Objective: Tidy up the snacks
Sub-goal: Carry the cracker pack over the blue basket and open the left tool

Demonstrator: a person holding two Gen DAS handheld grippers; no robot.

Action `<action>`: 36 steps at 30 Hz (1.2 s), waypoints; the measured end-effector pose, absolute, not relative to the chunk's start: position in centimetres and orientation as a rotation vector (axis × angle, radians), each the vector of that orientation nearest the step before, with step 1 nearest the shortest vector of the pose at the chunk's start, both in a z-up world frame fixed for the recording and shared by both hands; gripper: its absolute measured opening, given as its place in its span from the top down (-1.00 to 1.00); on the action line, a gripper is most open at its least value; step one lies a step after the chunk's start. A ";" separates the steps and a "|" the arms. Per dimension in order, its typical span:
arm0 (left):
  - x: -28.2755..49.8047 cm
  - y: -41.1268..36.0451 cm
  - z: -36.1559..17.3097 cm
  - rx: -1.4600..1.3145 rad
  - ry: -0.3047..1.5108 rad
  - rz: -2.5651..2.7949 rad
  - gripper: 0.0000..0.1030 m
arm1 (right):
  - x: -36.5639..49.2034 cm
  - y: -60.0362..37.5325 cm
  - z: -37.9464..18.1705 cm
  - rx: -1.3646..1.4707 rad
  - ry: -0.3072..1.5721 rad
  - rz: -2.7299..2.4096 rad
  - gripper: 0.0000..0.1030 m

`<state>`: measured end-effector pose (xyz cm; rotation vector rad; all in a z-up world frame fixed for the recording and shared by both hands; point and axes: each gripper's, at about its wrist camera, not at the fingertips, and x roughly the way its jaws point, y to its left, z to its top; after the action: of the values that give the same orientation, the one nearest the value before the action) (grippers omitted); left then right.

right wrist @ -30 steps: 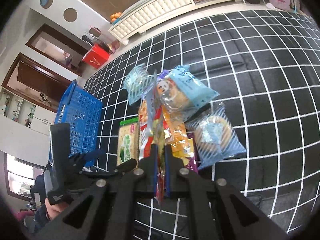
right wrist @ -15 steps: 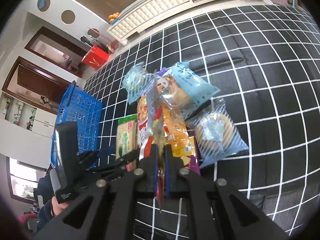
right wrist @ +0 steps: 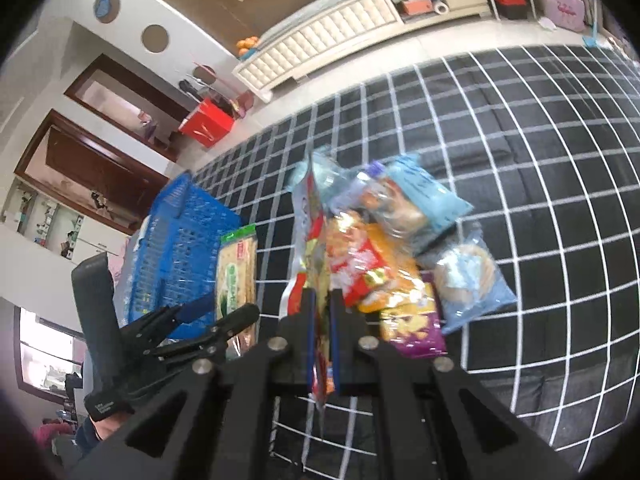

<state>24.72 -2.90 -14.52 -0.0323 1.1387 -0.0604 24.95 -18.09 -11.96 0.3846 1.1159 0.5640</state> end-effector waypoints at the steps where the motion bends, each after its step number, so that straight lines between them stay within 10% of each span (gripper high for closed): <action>1: 24.5 -3.2 -13.3 -0.032 1.128 -0.059 -0.09 | 24.8 -17.6 -11.5 0.380 1.108 0.573 0.82; 24: 17.6 12.5 -3.1 -0.065 0.933 0.127 -0.09 | 23.0 -0.7 -5.6 0.246 1.018 0.825 0.82; 36: 20.4 16.3 -6.9 -0.016 1.025 0.101 -0.09 | 23.5 4.4 -7.0 0.232 1.079 0.834 0.82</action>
<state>20.44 16.31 -6.87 -0.0165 1.0254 0.1010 23.46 4.37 -7.04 0.2317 1.0787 0.8342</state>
